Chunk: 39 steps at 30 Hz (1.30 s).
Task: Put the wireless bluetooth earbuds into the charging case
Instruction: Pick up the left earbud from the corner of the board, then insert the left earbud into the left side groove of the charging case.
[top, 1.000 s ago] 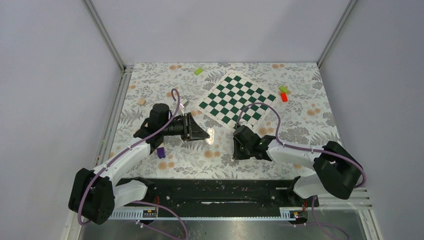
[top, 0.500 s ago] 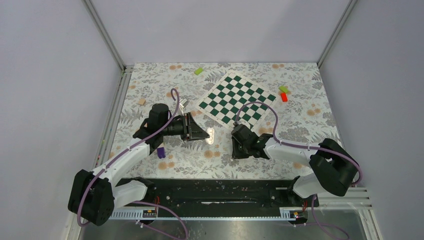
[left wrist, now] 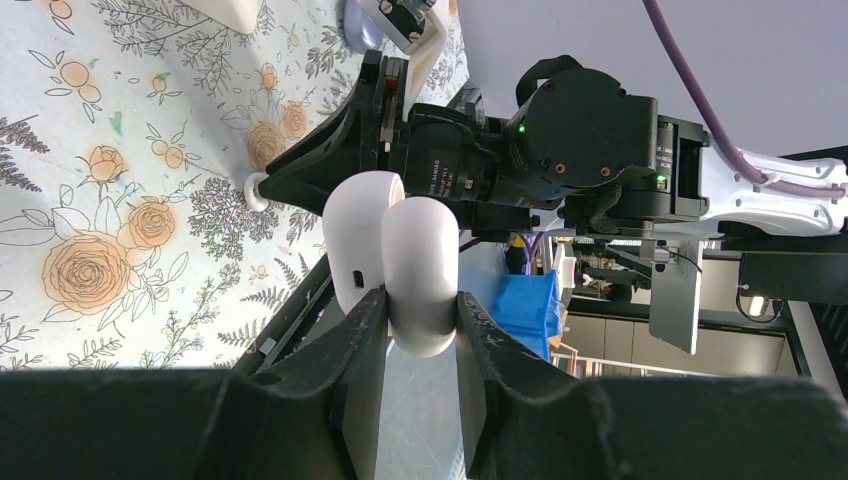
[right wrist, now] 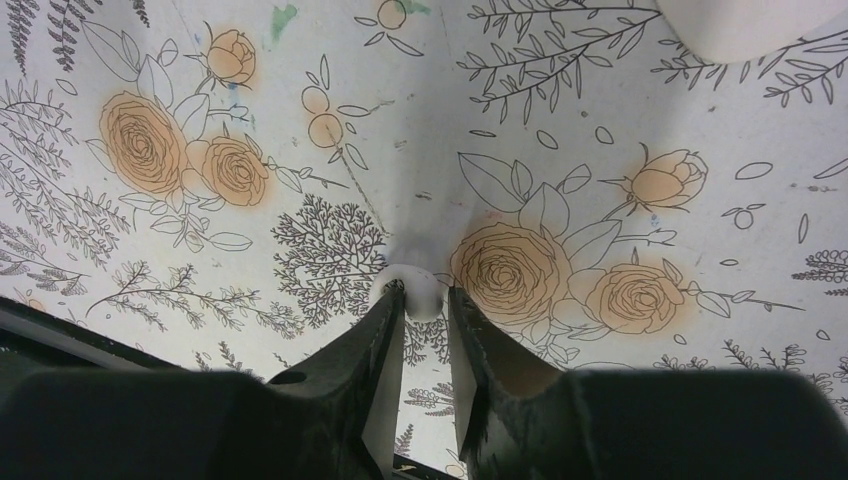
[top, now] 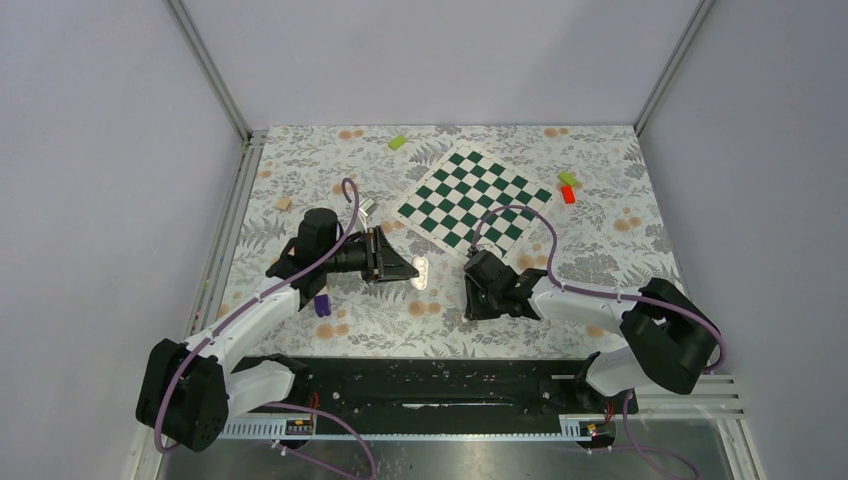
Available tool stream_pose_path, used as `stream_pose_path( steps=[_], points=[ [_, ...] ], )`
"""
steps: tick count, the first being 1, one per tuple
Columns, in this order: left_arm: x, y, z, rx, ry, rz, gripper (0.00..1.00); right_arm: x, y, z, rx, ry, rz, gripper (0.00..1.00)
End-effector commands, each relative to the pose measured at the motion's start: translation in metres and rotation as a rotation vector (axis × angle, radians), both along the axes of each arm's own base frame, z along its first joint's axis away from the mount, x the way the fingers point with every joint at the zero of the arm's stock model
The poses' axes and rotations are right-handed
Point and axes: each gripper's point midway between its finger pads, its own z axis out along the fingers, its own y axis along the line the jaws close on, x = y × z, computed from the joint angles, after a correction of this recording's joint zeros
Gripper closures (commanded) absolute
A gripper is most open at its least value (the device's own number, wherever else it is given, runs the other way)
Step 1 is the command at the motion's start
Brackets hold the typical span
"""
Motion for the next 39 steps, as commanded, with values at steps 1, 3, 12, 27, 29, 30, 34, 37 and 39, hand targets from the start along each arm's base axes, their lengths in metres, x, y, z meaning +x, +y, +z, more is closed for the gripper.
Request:
stream_pose_path(
  steps=[1, 3, 12, 27, 29, 30, 34, 37, 39],
  points=[
    [0.002, 0.000, 0.015, -0.038, -0.069, -0.009, 1.00, 0.001, 0.000, 0.001, -0.007, -0.012, 0.008, 0.71],
    [0.001, 0.000, 0.014, -0.037, -0.068, -0.010, 1.00, 0.000, 0.003, 0.001, 0.000, -0.006, 0.017, 0.73],
    [-0.001, 0.001, 0.008, -0.015, -0.051, -0.023, 1.00, 0.000, 0.000, 0.017, 0.048, -0.044, -0.013, 0.93],
    [-0.024, -0.004, 0.013, -0.028, -0.021, -0.221, 1.00, 0.015, -0.003, 0.162, 0.377, -0.566, 0.106, 0.97],
    [-0.027, -0.005, 0.017, -0.035, -0.031, -0.233, 1.00, 0.013, -0.002, 0.192, 0.442, -0.655, 0.141, 0.97],
    [-0.028, -0.005, 0.020, -0.039, -0.033, -0.238, 1.00, 0.011, 0.000, 0.201, 0.463, -0.678, 0.163, 0.97],
    [-0.030, -0.008, 0.025, -0.056, -0.010, -0.258, 1.00, 0.004, 0.022, 0.231, 0.554, -0.737, 0.283, 0.97],
    [-0.031, -0.010, 0.030, -0.075, 0.008, -0.265, 1.00, 0.002, 0.038, 0.233, 0.566, -0.768, 0.351, 0.97],
    [-0.030, -0.010, 0.032, -0.079, 0.015, -0.264, 1.00, -0.001, 0.050, 0.236, 0.580, -0.799, 0.392, 0.97]
  ],
)
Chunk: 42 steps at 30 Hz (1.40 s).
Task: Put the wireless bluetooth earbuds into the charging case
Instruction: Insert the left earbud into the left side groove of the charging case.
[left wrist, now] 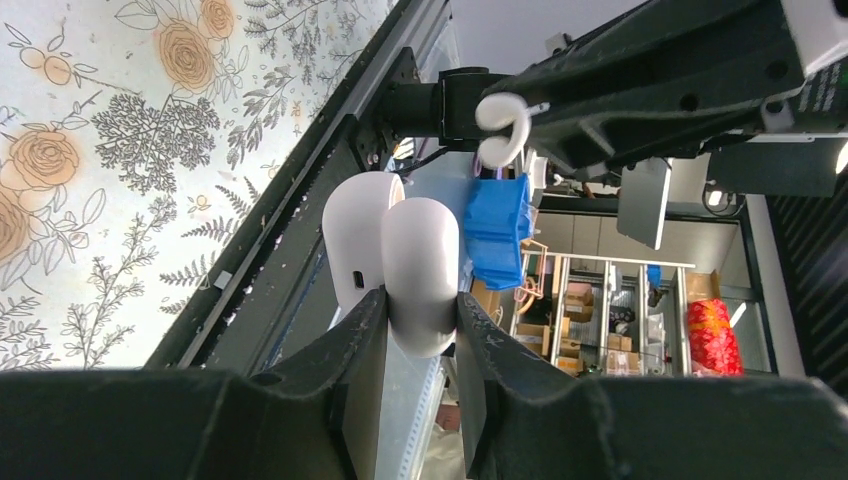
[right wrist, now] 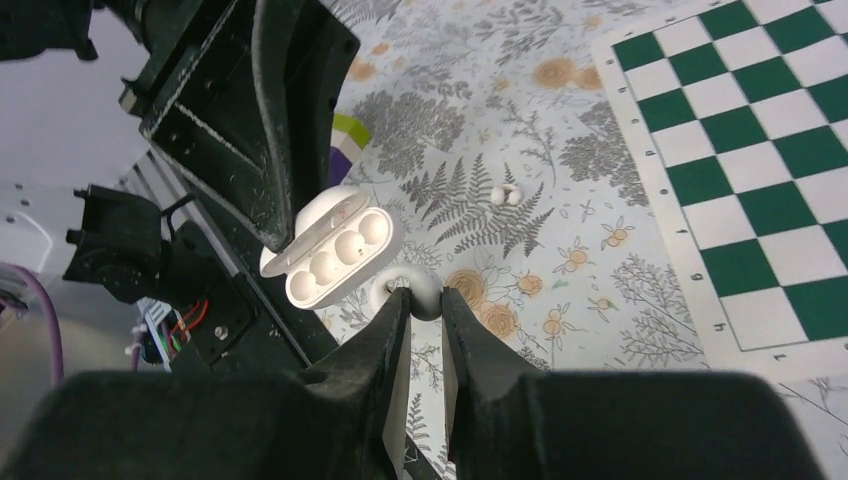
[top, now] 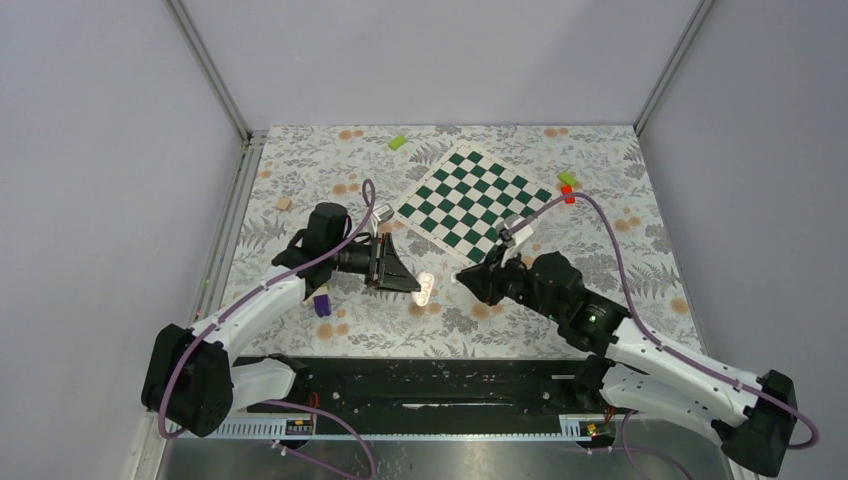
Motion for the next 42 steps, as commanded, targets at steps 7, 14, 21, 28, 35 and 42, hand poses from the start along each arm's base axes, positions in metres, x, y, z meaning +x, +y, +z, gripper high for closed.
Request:
stream_pose_path(
  steps=[7, 14, 21, 28, 35, 42],
  points=[
    [0.004, -0.008, 0.029, -0.064, -0.012, -0.036, 1.00, -0.017, 0.051, 0.037, 0.046, -0.238, 0.208, 0.99],
    [0.005, -0.009, 0.029, -0.066, 0.012, -0.034, 1.00, -0.023, 0.063, 0.029, 0.038, -0.227, 0.248, 1.00],
    [0.005, -0.010, 0.031, -0.085, 0.024, -0.037, 1.00, -0.025, 0.064, 0.019, 0.034, -0.214, 0.250, 1.00],
    [0.004, -0.010, 0.030, -0.086, 0.022, -0.041, 1.00, -0.025, 0.064, 0.013, 0.029, -0.215, 0.244, 1.00],
    [0.007, -0.012, 0.038, -0.120, 0.011, -0.036, 1.00, -0.026, 0.062, 0.003, 0.025, -0.204, 0.242, 1.00],
    [0.004, -0.012, 0.036, -0.120, 0.013, -0.037, 1.00, -0.027, 0.062, -0.001, 0.030, -0.194, 0.243, 1.00]
  ],
)
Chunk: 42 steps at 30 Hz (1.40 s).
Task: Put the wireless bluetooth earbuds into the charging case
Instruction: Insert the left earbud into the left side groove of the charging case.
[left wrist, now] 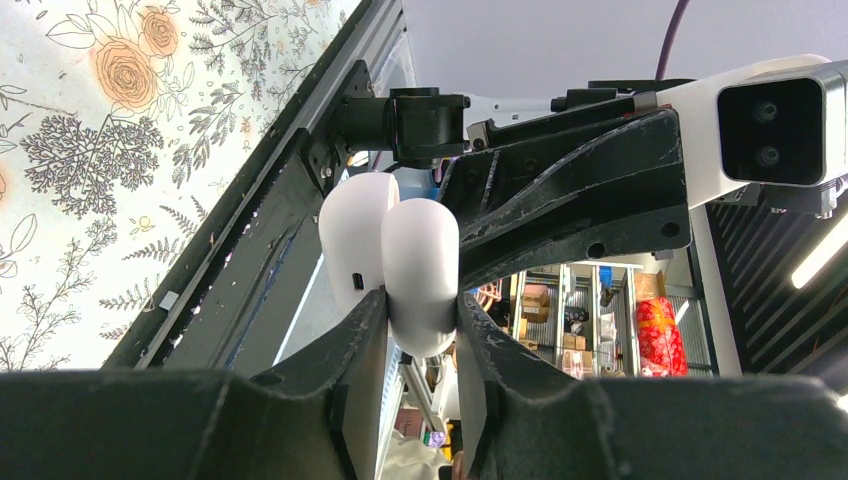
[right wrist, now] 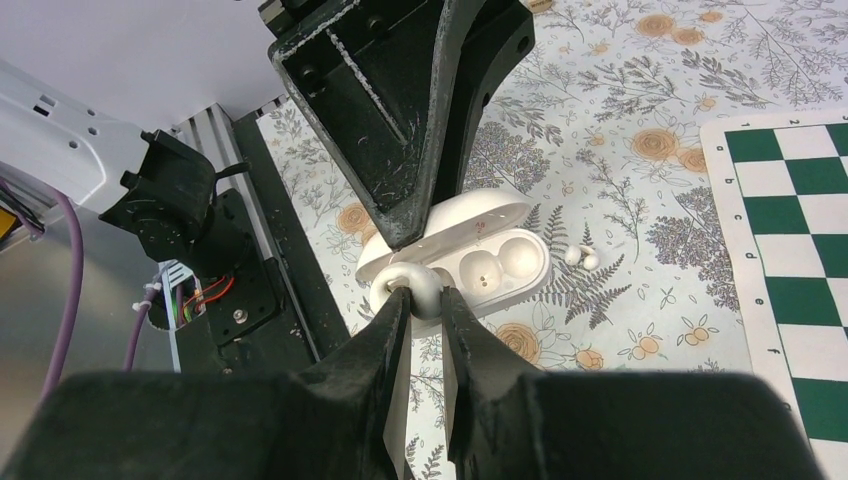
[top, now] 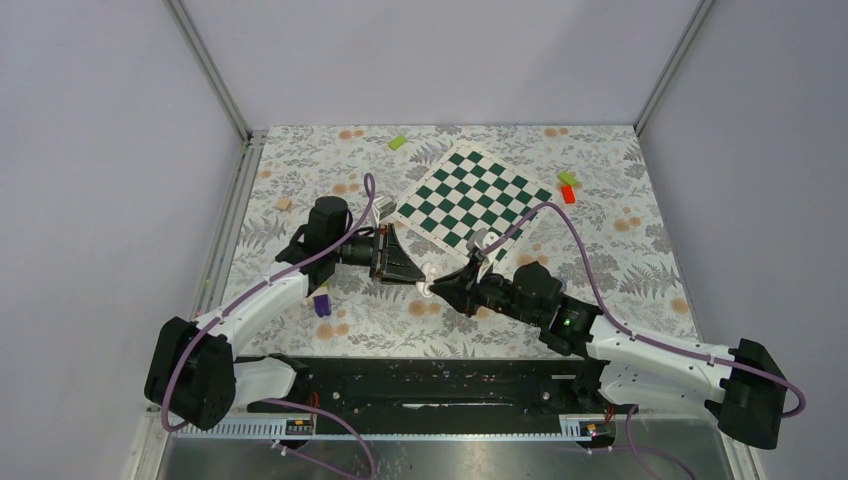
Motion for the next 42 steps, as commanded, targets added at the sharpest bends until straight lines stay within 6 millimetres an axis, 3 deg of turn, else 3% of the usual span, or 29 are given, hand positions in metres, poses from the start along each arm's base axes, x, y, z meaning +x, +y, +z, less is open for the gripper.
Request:
stream_pose_path(
  steps=[1, 8, 10, 17, 35, 37, 42],
  points=[
    [-0.003, -0.001, 0.014, -0.051, -0.062, -0.034, 1.00, -0.003, 0.003, 0.004, 0.022, -0.013, 0.014, 0.99],
    [-0.005, -0.001, 0.015, -0.055, -0.061, -0.038, 1.00, -0.003, 0.004, 0.001, 0.004, -0.013, 0.016, 0.96],
    [-0.004, -0.001, 0.014, -0.055, -0.059, -0.039, 1.00, -0.003, 0.003, 0.000, -0.003, -0.011, 0.016, 0.86],
    [-0.004, -0.002, 0.015, -0.056, -0.062, -0.041, 1.00, -0.003, 0.002, 0.002, -0.006, -0.010, 0.010, 0.82],
    [-0.004, -0.001, 0.013, -0.055, -0.062, -0.041, 1.00, -0.001, -0.002, 0.011, 0.015, -0.003, -0.015, 0.59],
    [-0.004, -0.001, 0.013, -0.054, -0.061, -0.040, 1.00, -0.001, -0.002, 0.012, 0.021, -0.003, -0.020, 0.58],
    [-0.004, -0.001, 0.013, -0.053, -0.061, -0.036, 1.00, -0.002, -0.001, 0.012, 0.022, -0.002, -0.010, 0.69]
  ],
)
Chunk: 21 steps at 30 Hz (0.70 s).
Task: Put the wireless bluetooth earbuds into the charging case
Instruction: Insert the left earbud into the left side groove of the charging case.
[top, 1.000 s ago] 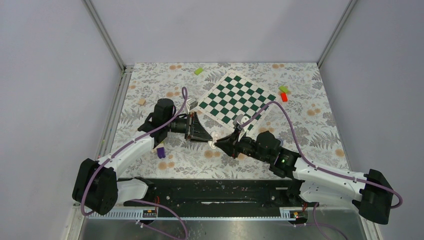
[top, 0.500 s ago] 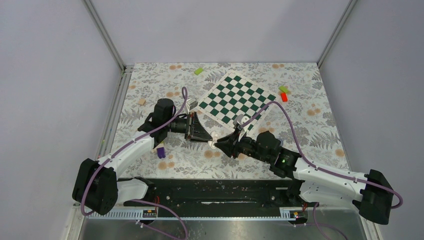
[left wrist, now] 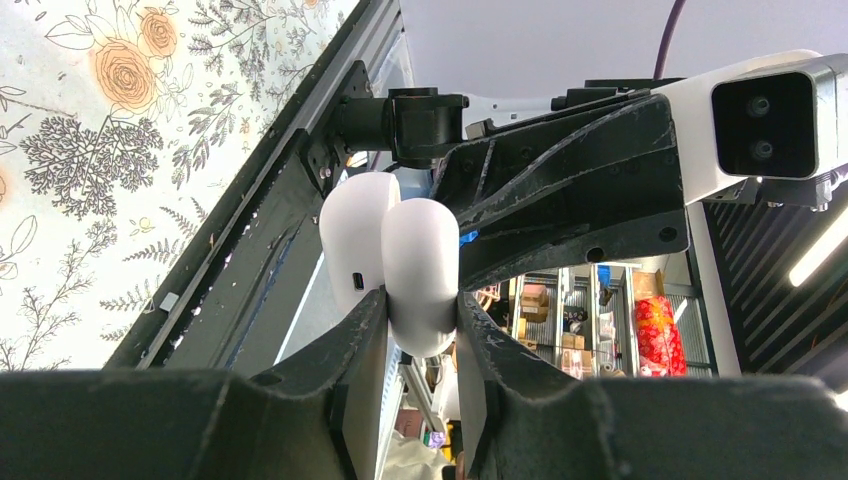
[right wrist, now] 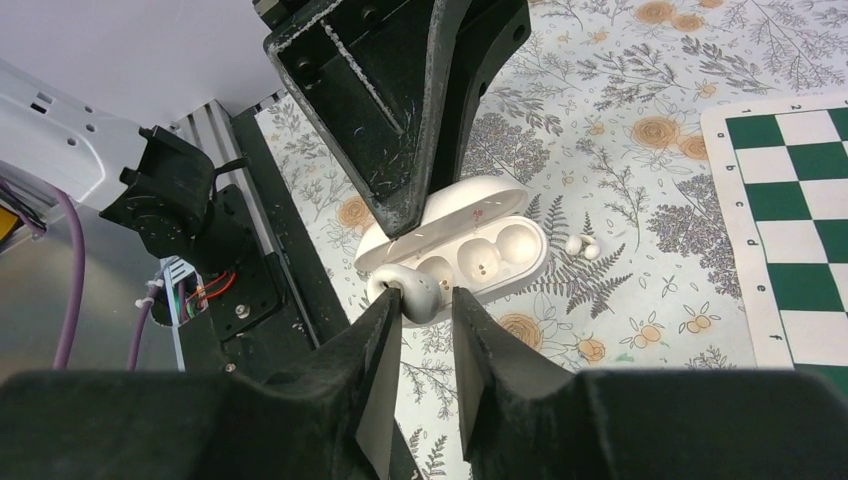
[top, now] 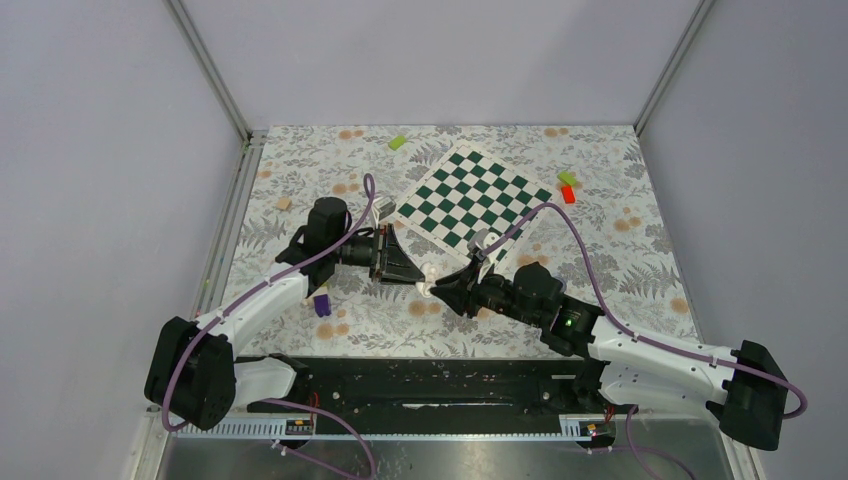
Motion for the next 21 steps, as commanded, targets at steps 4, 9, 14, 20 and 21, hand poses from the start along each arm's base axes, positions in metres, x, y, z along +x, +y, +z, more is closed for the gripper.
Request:
stream_pose_path(
  steps=[4, 9, 14, 20, 21],
  points=[
    [-0.003, -0.001, 0.015, -0.048, -0.065, -0.030, 1.00, -0.001, 0.006, 0.012, 0.028, -0.019, 0.010, 0.76],
    [-0.004, -0.001, 0.015, -0.048, -0.064, -0.030, 1.00, 0.002, 0.008, 0.018, 0.034, -0.035, 0.008, 0.80],
    [-0.006, 0.000, 0.015, -0.050, -0.060, -0.039, 1.00, 0.005, 0.008, 0.021, 0.019, -0.063, 0.003, 0.81],
    [-0.009, 0.001, 0.017, -0.057, -0.063, -0.053, 1.00, 0.003, 0.016, 0.011, -0.020, -0.070, 0.047, 0.84],
    [-0.009, 0.001, 0.017, -0.059, -0.065, -0.054, 1.00, 0.003, 0.017, 0.009, -0.026, -0.068, 0.052, 0.84]
  ],
)
